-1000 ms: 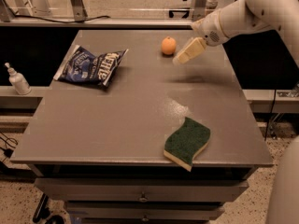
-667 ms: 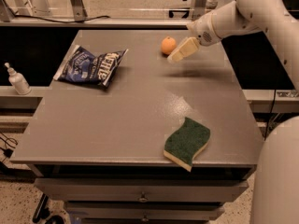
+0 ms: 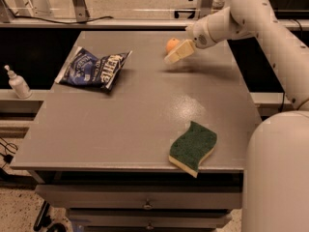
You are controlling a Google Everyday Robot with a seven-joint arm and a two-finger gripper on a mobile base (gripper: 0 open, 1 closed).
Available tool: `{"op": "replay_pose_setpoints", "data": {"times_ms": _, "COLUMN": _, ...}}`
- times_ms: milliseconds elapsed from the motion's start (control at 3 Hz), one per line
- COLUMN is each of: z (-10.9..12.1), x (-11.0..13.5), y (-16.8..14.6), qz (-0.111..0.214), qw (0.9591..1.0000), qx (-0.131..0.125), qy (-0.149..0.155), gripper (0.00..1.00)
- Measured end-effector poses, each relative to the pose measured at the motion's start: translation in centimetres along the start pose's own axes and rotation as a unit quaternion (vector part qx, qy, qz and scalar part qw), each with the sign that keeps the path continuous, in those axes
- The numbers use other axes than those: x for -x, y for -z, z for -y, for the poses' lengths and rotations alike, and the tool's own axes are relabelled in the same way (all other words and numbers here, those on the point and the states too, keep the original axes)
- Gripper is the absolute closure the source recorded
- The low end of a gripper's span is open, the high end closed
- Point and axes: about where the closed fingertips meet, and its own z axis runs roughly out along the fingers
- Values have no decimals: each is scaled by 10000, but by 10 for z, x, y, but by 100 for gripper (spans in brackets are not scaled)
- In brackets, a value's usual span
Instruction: Move orange near sponge
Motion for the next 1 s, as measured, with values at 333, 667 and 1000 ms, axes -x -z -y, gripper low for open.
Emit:
{"op": "replay_pose_setpoints", "data": {"times_ms": 333, "z": 1, "x": 0, "y": -16, "qz": 10, "qw": 10000, "qx": 38, "qy": -89, "gripper": 18}}
{"op": "replay_pose_setpoints", "data": {"times_ms": 667, "z": 1, "x": 1, "y": -24, "qz": 14, "qw": 9999, "qx": 65, "qy": -147, "gripper": 43}}
{"op": "replay_pose_setpoints", "data": {"times_ms": 1000, "z": 1, "x": 5, "y": -25, "qz": 50, "qw": 9999, "qx": 68, "qy": -149, "gripper": 64}}
